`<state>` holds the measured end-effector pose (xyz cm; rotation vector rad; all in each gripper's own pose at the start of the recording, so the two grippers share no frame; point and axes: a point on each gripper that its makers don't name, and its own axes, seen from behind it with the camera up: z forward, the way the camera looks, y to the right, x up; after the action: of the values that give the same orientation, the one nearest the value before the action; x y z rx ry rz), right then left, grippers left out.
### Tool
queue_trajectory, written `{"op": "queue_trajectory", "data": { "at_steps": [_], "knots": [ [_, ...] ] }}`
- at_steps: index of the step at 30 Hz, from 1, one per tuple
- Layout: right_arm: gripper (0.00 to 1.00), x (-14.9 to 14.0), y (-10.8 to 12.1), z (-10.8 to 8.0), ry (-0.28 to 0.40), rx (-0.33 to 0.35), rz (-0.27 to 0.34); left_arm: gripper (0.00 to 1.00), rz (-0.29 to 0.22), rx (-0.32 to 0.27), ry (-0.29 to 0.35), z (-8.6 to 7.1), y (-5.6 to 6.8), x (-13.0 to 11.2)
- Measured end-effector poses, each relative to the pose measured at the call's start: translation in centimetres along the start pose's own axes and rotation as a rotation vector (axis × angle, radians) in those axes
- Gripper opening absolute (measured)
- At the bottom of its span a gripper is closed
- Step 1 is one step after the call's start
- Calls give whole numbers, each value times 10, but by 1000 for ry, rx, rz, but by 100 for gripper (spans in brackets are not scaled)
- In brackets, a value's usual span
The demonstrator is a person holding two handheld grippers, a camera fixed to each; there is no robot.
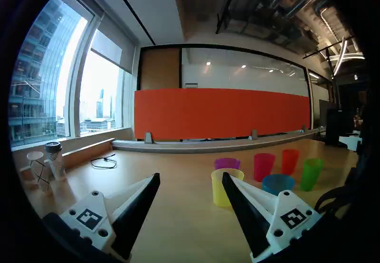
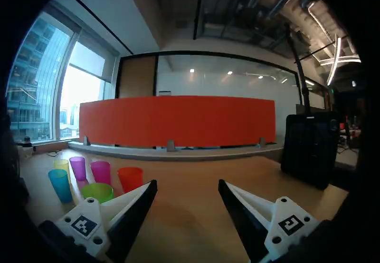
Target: Pour water
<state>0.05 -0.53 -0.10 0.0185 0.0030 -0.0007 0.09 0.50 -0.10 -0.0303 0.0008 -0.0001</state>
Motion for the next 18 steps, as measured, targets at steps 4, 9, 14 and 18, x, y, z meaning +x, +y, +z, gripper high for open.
{"op": "queue_trajectory", "data": {
  "at_steps": [4,9,14,18],
  "knots": [
    [100,0,1,0,-1,-1,1,97,0,0,0,0,0,0],
    [100,0,1,1,-2,-3,1,97,0,0,0,0,1,0],
    [100,0,1,1,-3,-3,1,97,0,0,0,-1,0,0],
    [100,0,1,1,-4,-3,1,97,0,0,0,-1,1,0]
  ]
}}
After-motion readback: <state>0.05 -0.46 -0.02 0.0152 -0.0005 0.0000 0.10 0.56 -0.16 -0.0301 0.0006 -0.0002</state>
